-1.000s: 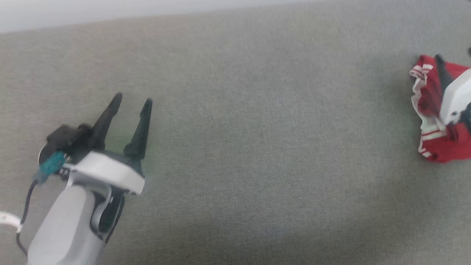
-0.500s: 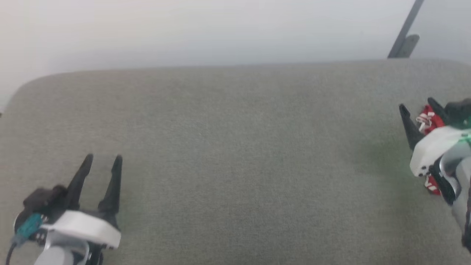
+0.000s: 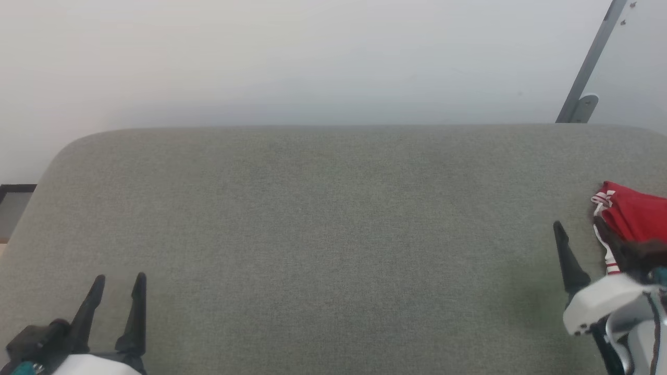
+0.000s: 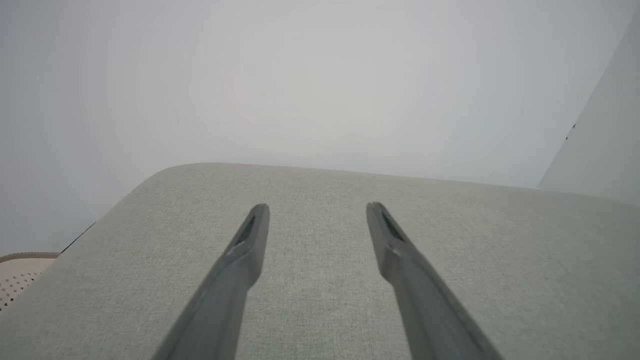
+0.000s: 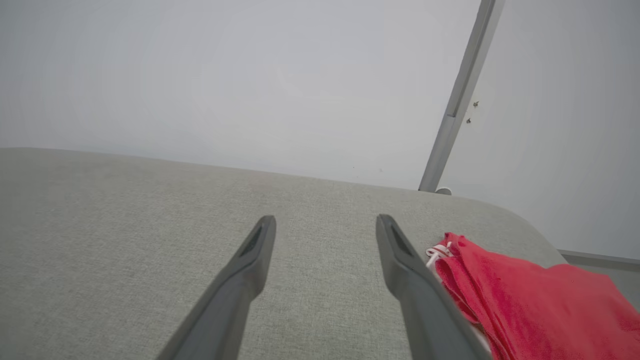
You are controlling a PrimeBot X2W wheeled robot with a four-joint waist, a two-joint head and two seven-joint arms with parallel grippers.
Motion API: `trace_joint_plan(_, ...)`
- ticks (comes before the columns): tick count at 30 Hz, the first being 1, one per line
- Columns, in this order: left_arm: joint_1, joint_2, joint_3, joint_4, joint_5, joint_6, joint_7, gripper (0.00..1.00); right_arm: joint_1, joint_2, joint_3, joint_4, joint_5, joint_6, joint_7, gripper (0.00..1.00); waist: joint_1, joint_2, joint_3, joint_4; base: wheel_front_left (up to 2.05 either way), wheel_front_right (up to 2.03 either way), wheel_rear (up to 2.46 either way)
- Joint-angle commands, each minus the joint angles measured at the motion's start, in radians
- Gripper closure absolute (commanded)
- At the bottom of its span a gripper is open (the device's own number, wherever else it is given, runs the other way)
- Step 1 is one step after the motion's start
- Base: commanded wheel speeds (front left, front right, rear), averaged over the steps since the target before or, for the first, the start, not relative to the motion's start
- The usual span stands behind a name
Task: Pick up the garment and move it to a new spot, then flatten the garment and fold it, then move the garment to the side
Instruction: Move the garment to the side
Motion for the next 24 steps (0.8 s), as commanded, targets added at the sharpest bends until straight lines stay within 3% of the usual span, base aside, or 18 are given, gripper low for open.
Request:
trace_joint_plan(1, 0.015, -0.002, 0.006, -0.005, -0.01, -0.001, -0.004, 0.0, 0.023, 0.013, -0.015, -0.023, -0.013, -0.002, -0.005, 0.0, 0.0, 0.0, -0.001, -0.001, 0.0, 0.0, 0.0)
trace_joint_plan(11, 0.063, -0.022, 0.041, -0.038, 0.002, -0.001, -0.004, 0.0, 0.19, 0.109, -0.095, -0.19, -0.067, -0.002, -0.005, 0.0, 0.0, 0.0, -0.011, -0.006, 0.0, 0.0, 0.0)
trace_joint_plan(24, 0.079, -0.021, 0.031, -0.049, -0.007, -0.001, -0.004, 0.0, 0.276, 0.174, -0.113, -0.269, -0.084, -0.002, -0.005, 0.0, 0.0, 0.0, -0.01, -0.015, 0.0, 0.0, 0.0)
